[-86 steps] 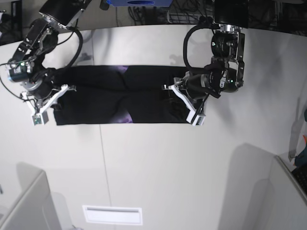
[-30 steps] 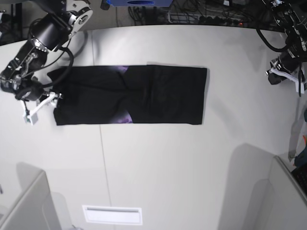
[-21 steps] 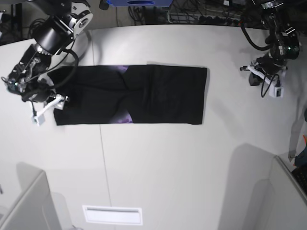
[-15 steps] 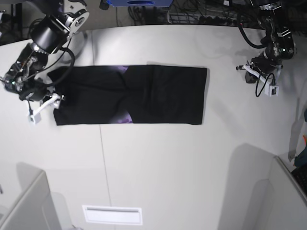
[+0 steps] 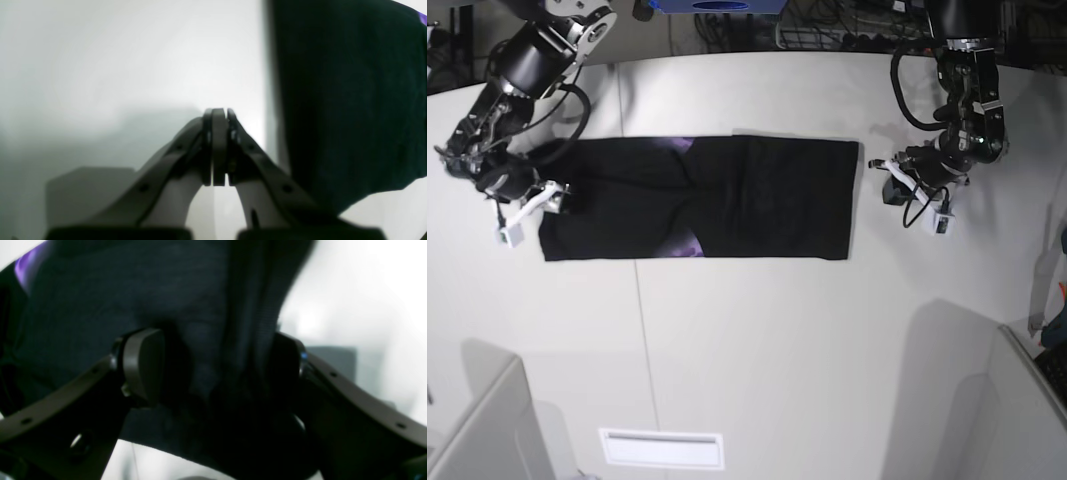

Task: Fold the T-shirt properly
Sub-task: 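Lower both grippers and grasp the two ends of the black strip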

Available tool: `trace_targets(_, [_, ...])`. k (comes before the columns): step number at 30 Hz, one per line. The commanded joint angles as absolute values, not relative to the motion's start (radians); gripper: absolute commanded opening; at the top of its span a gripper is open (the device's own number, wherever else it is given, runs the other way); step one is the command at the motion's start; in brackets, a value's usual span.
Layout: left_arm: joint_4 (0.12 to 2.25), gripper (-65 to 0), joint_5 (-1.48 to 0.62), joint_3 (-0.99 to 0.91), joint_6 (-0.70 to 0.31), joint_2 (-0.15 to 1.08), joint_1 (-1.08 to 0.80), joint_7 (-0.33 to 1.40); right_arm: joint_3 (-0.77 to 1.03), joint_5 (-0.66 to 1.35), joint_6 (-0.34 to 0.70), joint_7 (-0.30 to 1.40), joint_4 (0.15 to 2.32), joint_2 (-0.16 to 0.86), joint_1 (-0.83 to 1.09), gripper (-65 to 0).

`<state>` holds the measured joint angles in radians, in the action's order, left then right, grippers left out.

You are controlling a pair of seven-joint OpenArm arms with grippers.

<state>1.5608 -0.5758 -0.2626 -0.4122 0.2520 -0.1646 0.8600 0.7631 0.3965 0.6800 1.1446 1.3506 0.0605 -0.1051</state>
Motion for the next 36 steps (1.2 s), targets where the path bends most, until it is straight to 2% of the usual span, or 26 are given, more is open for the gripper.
trace_targets(1, [1.575, -65.0, -0.587, -0.259, -0.414, 0.262, -0.153, 0.845, 0.760, 0.363, 0.693, 1.224, 1.346, 0.058, -0.102, -21.3])
trace_targets(3, [1.567, -65.0, -0.587, -0.255, -0.414, 0.249, -0.150, 0.845, 0.760, 0.363, 0.698, 1.237, 1.346, 0.058, -0.102, -22.8])
trace_targets(8, [1.498, -65.0, -0.587, -0.252, -0.414, 0.242, -0.130, 0.843, 0.760, 0.363, 0.698, 1.237, 1.340, 0.059, -0.104, -34.1])
trace_targets(14, [1.474, -65.0, -0.587, -0.252, -0.414, 0.240, -0.122, 0.843, 0.760, 0.363, 0.698, 1.213, 1.244, 0.064, -0.122, -36.9])
trace_targets(16, [1.472, -65.0, -0.587, -0.251, -0.414, 0.240, -0.122, 0.843, 0.760, 0.363, 0.698, 1.207, 1.236, 0.064, -0.122, -45.8])
trace_targets(18, [1.469, -65.0, -0.587, -0.214, -0.414, 0.243, -0.122, 0.843, 0.760, 0.363, 0.698, 1.213, 1.241, 0.061, -0.120, -60.8])
trace_targets(19, [1.469, -65.0, -0.587, -0.196, -0.414, 0.243, -0.122, 0.843, 0.760, 0.363, 0.698, 1.214, 1.241, 0.061, -0.122, -65.0])
trace_targets(25, [1.469, -65.0, -0.587, -0.090, -0.414, 0.243, -0.130, 0.843, 0.759, 0.363, 0.698, 1.211, 1.276, 0.065, -0.125, -65.0])
trace_targets(30, [1.472, -65.0, -0.587, -0.038, -0.414, 0.225, -0.122, 0.842, 0.661, 0.363, 0.698, 1.267, 1.492, 0.056, -0.094, -65.0])
trace_targets(36, [1.469, -65.0, -0.587, 0.004, -0.414, 0.176, -0.096, 0.843, 0.527, 0.363, 0.698, 1.326, 1.781, -0.024, -0.048, -65.0])
